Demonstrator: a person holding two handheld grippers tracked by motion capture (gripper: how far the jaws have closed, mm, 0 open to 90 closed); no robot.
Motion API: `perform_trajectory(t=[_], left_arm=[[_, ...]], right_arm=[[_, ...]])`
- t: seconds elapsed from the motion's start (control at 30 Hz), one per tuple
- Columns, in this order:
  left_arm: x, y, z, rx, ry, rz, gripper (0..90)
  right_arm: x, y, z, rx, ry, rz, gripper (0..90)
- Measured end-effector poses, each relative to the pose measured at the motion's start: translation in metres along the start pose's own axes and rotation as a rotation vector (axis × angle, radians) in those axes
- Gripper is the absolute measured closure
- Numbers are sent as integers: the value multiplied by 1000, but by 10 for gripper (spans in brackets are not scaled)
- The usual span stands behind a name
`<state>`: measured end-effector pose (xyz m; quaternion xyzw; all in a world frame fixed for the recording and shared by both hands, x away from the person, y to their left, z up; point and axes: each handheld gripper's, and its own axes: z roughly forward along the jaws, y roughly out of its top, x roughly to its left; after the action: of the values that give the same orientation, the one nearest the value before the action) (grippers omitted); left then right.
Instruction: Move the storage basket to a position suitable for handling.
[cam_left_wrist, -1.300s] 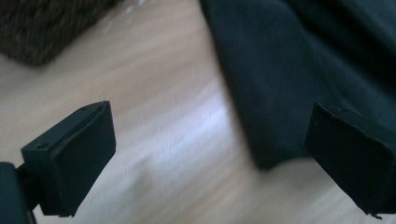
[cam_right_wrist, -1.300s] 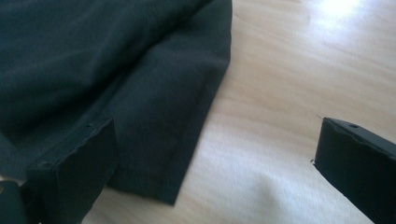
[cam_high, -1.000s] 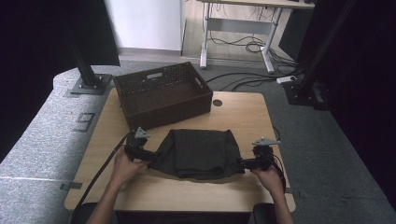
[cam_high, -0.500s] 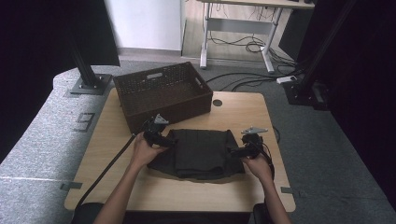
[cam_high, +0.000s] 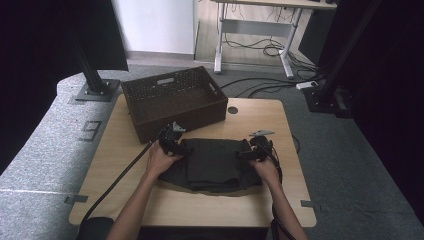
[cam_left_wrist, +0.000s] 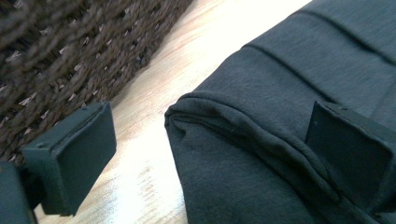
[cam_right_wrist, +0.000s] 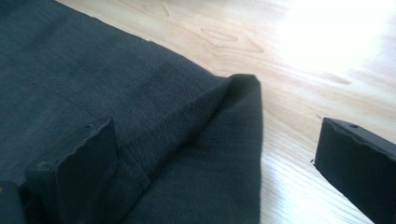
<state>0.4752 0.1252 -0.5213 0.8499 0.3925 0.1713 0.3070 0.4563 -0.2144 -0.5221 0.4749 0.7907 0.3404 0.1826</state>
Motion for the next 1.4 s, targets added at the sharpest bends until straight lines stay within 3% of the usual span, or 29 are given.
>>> perform_trajectory(t=[0.1,0.17,0.53,0.77,1.17,1.4], left_arm=[[-1,-4,6,13,4,7,20],[0,-6,6,8,-5,-4,22],[-3,-27,-4,-15,-56,-55,38],[-11,-40,-21,6,-48,2,37],[-32,-75,-57,16,-58,62,46],[-44,-100,-76,12,-106,47,54]], right_arm=[[2,-1,5,11,-10,-18,0],[5,-5,11,59,-15,-54,0],[15,-23,6,41,-5,-38,0],[30,-34,-3,41,36,-56,0],[70,-61,-30,49,95,-133,0],[86,-74,-43,57,124,-155,0]])
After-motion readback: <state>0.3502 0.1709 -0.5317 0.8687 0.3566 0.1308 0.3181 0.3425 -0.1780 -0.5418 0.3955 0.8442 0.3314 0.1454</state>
